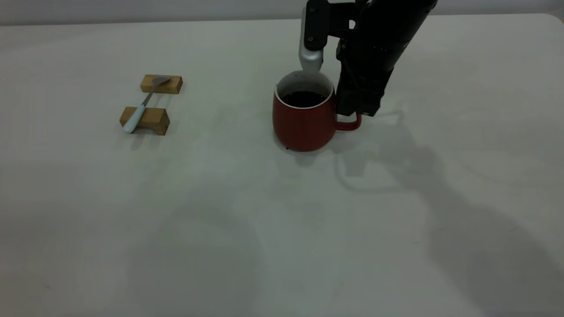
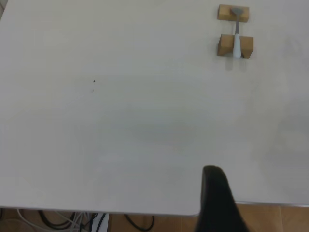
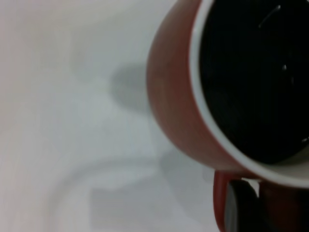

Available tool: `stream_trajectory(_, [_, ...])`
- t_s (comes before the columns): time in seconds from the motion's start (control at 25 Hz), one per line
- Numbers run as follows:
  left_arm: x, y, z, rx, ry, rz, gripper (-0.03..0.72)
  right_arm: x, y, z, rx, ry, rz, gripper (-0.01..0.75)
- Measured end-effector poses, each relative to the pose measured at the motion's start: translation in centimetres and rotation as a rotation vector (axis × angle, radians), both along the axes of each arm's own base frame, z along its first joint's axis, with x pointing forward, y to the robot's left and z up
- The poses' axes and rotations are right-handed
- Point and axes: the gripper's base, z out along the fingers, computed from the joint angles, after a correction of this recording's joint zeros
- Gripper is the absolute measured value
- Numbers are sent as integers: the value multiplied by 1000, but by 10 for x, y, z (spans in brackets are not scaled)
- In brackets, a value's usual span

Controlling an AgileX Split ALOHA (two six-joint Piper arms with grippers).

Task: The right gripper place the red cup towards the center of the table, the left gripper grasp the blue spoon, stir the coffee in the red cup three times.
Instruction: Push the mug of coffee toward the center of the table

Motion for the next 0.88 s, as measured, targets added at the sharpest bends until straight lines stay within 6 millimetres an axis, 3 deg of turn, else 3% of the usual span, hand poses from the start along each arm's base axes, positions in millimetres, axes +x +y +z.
stream_trajectory(0.2, [0,0,0,0,0,0,527,-2,6,0,37,17,-45,308])
stream_trajectory(0.6, [0,0,0,0,0,0,527,-5,6,2,58,80,-106,703])
stream_trajectory(0.72, [0,0,0,0,0,0,527,-9,6,29,48,95,-72,725])
stream_trajectory(0.88, [0,0,0,0,0,0,527,-19,1,106,79,83,-151,723])
